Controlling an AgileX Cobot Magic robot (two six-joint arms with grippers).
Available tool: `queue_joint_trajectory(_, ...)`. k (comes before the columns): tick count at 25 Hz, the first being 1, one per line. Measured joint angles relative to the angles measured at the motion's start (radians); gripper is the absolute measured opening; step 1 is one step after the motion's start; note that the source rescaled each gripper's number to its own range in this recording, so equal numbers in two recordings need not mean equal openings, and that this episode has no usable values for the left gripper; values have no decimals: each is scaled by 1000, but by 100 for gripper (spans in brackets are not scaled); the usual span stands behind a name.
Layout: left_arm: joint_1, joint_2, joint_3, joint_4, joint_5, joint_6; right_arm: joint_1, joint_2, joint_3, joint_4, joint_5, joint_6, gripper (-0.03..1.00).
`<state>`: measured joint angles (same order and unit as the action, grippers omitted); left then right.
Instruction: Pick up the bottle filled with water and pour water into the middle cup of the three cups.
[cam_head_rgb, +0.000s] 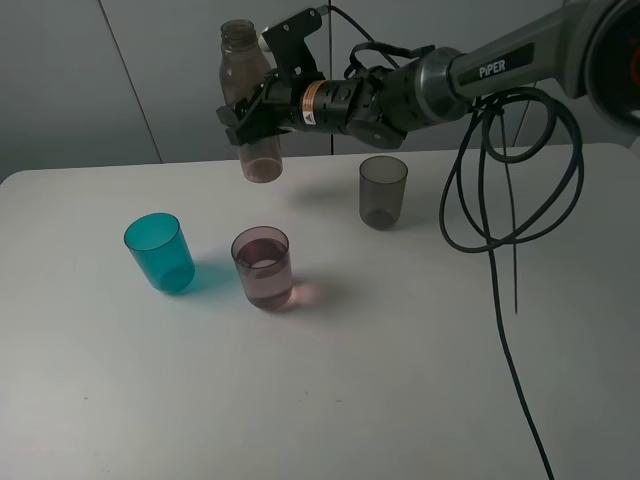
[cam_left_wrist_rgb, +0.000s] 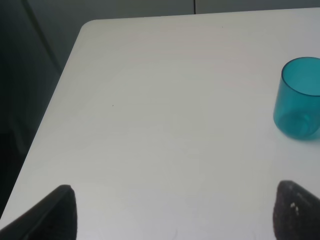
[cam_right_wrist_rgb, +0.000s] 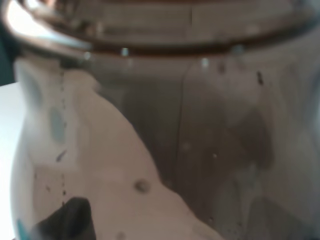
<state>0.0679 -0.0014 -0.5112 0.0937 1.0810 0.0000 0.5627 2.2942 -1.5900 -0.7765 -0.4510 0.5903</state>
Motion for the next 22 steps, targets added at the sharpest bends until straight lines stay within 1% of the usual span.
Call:
queue_joint_trajectory(12,0,0,0,0,0,8,1,88,-6,18,19,-86,2)
queue_joint_trajectory(22,0,0,0,0,0,6,1,94,-6,42,21,-96,2)
